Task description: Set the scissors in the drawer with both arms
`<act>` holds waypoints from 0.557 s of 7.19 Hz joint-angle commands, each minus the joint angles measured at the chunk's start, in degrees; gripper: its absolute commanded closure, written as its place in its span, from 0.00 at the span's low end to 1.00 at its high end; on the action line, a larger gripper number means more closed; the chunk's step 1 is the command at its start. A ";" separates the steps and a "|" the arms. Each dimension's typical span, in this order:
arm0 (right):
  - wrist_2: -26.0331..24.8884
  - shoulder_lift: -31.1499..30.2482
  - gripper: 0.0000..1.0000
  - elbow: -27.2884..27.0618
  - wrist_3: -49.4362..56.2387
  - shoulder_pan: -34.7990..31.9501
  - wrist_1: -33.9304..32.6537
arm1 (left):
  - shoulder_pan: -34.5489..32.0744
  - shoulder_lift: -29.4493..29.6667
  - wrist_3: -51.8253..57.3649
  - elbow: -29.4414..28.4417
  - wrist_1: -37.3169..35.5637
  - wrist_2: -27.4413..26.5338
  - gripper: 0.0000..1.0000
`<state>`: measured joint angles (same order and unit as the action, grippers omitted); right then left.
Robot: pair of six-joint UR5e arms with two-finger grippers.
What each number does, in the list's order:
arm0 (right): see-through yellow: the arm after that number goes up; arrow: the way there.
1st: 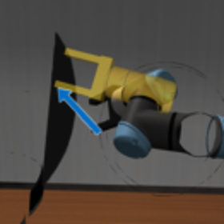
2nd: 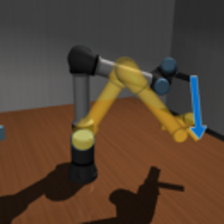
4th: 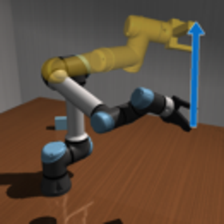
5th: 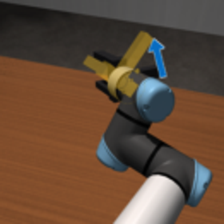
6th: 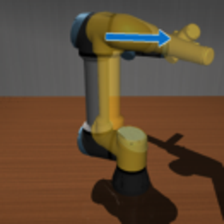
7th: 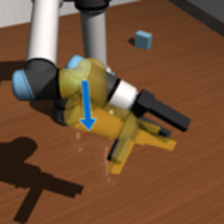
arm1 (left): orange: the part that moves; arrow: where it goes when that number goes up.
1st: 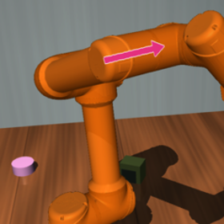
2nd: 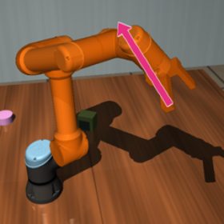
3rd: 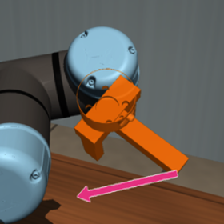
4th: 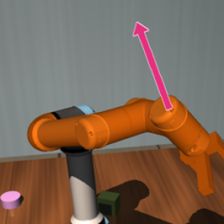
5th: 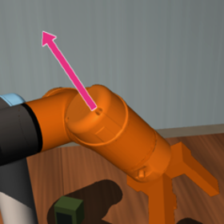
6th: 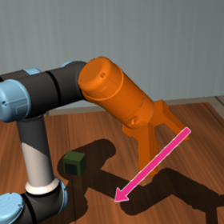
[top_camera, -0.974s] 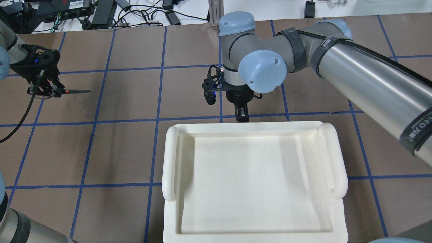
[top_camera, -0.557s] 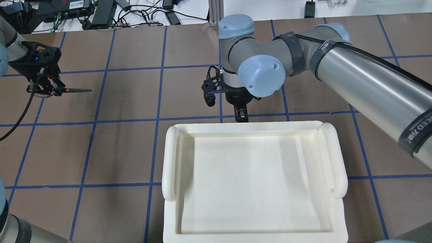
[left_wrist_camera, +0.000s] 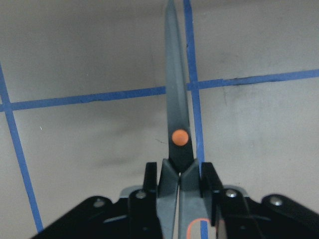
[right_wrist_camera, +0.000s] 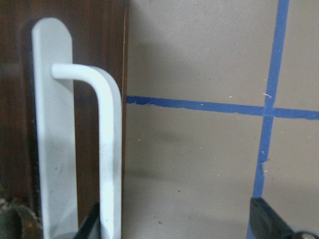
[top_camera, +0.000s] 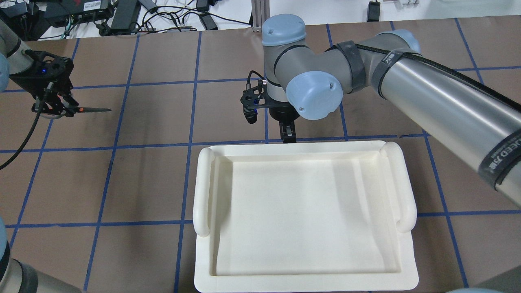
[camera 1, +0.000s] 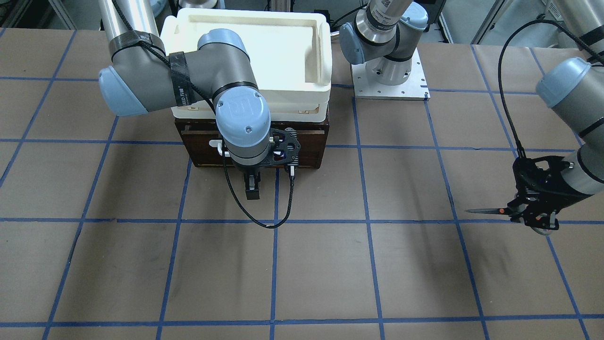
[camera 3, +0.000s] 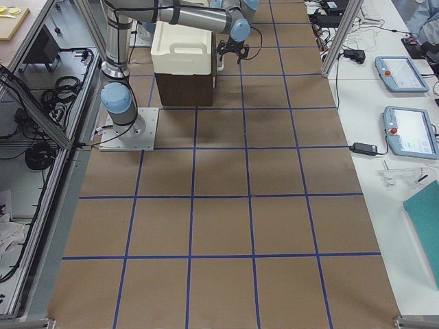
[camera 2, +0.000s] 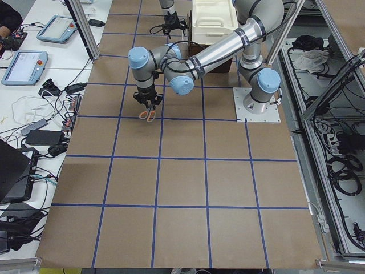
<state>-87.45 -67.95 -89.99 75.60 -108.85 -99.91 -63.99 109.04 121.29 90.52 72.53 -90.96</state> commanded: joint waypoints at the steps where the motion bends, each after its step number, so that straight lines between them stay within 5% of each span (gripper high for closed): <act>1: 0.00 0.09 0.00 0.07 0.78 0.13 -3.96 | 0.00 -0.05 0.00 0.01 -0.02 0.00 1.00; 4: -0.09 1.67 0.00 0.95 0.87 1.00 -9.08 | 0.00 0.12 0.00 0.01 -0.02 0.00 1.00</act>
<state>-87.47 -66.81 -89.43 76.42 -108.04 -108.03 -63.98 109.15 121.29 90.53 72.51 -90.97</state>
